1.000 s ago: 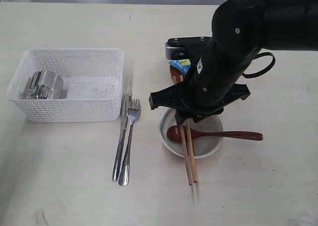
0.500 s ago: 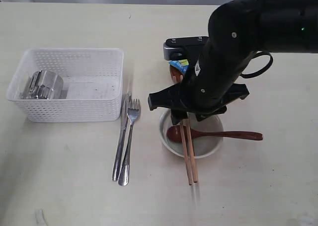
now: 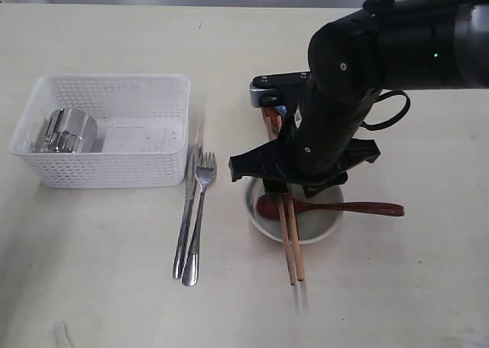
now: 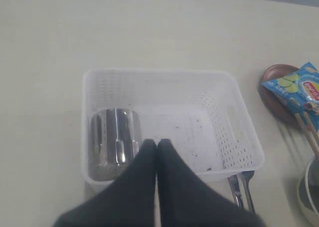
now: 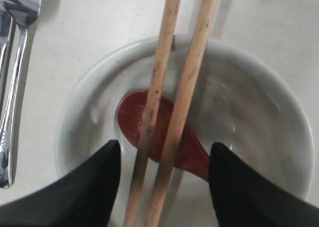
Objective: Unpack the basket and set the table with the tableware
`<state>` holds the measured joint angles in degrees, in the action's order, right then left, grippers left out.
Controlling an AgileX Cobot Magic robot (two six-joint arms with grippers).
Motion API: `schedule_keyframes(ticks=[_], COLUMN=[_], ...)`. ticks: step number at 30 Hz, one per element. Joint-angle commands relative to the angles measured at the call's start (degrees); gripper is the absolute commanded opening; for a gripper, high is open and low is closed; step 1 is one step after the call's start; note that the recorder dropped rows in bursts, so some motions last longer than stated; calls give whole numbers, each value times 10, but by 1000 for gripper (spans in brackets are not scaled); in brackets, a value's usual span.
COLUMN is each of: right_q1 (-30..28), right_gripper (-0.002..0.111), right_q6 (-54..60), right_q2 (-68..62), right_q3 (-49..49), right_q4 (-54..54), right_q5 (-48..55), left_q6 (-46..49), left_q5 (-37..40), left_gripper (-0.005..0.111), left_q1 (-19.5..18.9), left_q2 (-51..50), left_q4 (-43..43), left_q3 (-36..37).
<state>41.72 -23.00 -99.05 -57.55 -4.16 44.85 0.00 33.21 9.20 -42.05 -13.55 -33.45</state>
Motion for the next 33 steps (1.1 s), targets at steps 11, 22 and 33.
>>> schedule_keyframes(ticks=[11, 22, 33], right_q1=[18, 17, 19], right_gripper=[41, 41, 41], right_q6=[-2, -13, -22], right_q2=[0, 0, 0], right_q3=[-4, -4, -4], right_q4=[9, 25, 42], right_q5=[-11, -7, 7], left_q6=[0, 0, 0], left_q5=[-2, 1, 1], left_gripper=[0, 0, 0], left_q1=[1, 1, 1], left_q2=[1, 1, 1], left_q4=[-4, -4, -4], left_q3=[4, 4, 4])
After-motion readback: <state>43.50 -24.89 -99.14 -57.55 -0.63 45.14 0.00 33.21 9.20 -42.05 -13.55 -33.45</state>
